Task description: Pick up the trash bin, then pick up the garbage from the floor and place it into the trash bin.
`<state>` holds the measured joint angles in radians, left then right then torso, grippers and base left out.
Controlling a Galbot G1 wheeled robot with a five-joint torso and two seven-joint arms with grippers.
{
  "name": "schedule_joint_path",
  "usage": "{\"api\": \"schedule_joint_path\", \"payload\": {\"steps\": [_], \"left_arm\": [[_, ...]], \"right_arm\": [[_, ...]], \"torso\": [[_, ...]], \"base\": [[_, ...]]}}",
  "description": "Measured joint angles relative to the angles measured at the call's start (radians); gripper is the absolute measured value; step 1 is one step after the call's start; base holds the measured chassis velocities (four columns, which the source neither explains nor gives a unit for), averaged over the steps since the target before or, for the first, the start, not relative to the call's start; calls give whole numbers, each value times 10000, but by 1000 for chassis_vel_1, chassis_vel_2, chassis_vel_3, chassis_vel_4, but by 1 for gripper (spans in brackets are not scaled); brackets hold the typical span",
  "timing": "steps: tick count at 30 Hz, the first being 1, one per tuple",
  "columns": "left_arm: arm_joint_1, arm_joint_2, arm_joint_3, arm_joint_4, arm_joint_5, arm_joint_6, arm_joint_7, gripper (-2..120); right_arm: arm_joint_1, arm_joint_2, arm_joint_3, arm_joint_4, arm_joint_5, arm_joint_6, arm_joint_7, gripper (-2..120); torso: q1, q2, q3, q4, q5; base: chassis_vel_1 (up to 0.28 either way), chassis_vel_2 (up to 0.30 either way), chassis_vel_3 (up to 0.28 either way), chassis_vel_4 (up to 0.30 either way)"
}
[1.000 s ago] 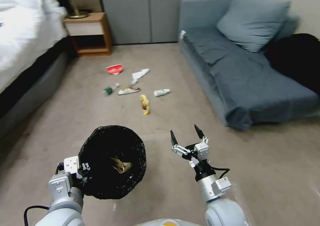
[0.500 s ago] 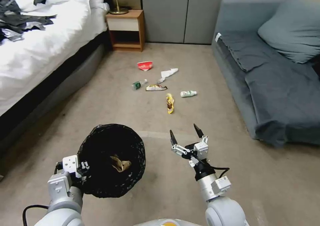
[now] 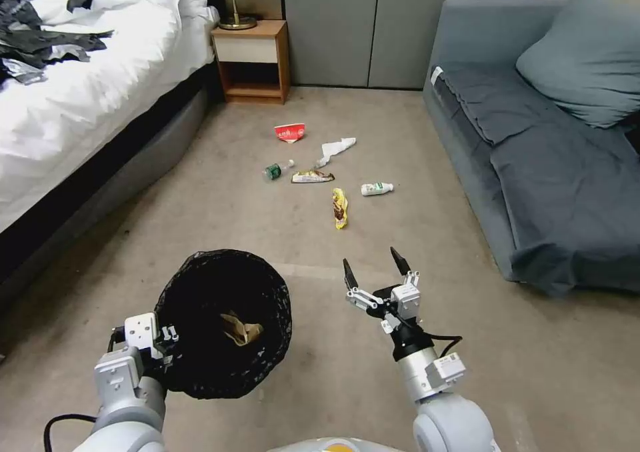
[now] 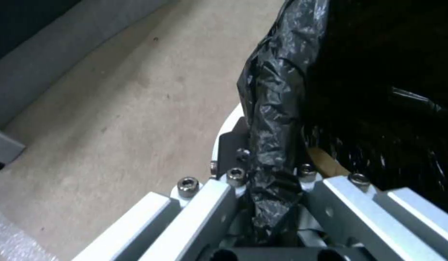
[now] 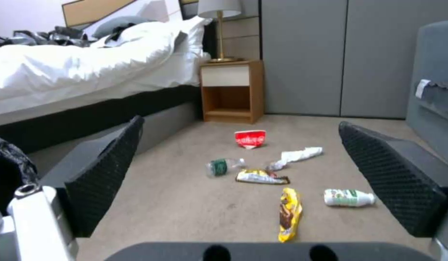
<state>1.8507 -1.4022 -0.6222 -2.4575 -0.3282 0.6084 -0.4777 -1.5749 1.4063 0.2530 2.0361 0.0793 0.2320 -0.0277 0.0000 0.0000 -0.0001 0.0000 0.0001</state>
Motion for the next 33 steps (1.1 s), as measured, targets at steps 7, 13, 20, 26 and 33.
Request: {"api": "schedule_joint_path", "payload": {"steps": [7,13,20,26,33], "left_arm": [[32,37,-42,-2,-9,-16,20,1],[26,73,-71,-27,-23,-22,33,1],[42,101,-121,-68,-25,-34,41,1],[79,103,-129,-155,-20,-38,46,1],[127,85,-111,-215,13,-52,41,1]], "right_arm": [[37,98,40,-51,6,-26,-65,98],[43,126,44,-57,4,-79,-105,98],[31,136,49,-50,-5,-120,-140,98],[-48,163,18,-19,-38,-138,-156,98],[-170,142,16,27,-96,-139,-168,98]], "torso": [[0,0,0,-1,-6],[0,0,0,-1,-5],[0,0,1,0,-3],[1,0,1,-4,-6],[1,0,1,-1,-1]], "base": [[-208,204,188,-203],[-271,272,267,-262],[-324,330,337,-346],[-386,364,361,-362],[-350,357,357,-365]]}}
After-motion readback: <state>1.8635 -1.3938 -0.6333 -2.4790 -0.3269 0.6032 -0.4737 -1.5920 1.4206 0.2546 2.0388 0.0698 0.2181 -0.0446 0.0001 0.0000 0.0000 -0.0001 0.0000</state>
